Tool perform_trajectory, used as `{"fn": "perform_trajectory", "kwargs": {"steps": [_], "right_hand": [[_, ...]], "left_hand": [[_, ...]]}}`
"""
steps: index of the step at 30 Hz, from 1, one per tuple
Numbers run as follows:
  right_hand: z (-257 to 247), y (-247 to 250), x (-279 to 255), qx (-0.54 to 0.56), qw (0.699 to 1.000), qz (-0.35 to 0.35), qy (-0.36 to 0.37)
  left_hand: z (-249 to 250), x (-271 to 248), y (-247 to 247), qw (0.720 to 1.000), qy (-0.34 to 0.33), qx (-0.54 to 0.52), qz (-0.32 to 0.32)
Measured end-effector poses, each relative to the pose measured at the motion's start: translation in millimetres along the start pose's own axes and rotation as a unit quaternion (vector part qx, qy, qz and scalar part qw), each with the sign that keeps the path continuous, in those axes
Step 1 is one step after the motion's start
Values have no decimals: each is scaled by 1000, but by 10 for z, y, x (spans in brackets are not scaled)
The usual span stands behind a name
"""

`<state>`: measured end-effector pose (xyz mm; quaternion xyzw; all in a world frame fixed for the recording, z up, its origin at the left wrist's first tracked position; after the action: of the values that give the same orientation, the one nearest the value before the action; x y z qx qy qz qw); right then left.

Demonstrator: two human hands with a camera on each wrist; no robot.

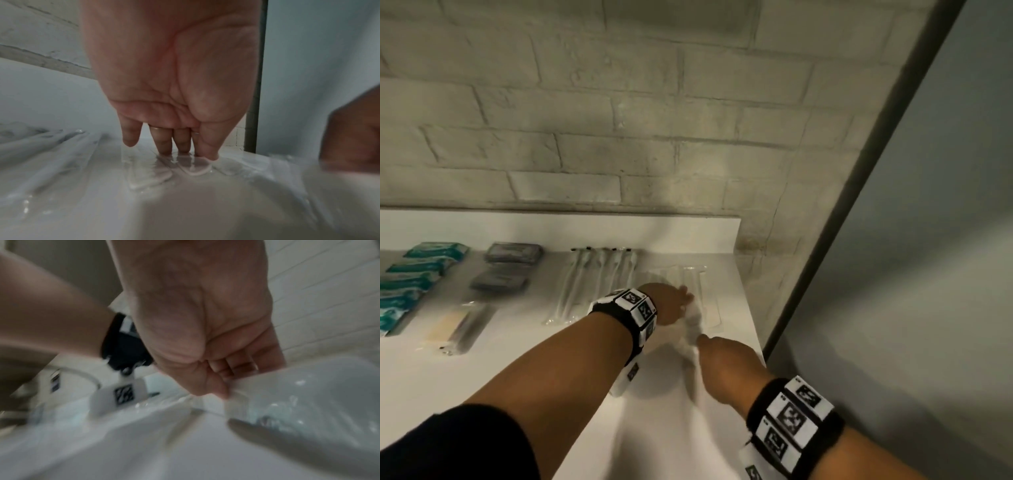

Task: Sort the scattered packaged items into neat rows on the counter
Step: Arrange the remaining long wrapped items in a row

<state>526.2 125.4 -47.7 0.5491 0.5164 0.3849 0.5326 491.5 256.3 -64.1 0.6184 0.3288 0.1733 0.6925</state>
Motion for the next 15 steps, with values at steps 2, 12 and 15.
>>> {"fn": "perform_trajectory", "kwargs": {"steps": [2, 12, 15], "right_hand": [[281, 44, 104, 35, 998, -33, -51], [1207, 357, 935, 243, 943, 87, -211], [1175, 340, 988, 143, 979, 85, -120]], "left_hand": [[7, 7, 45, 999, -6, 28, 22], [219, 154, 303, 979, 0, 71, 193], [324, 235, 191, 982, 16, 36, 186]]}}
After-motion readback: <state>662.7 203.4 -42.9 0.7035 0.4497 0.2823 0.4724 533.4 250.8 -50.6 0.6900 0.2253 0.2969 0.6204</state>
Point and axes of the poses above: each hand's wrist, its own x-axis towards the middle knuckle, its own y-axis out of the back of the hand, z = x × y, the point moved 8 cm from there along x, towards the middle knuckle, and after that the axes turned 15 degrees about z, right-handed, at the moved point
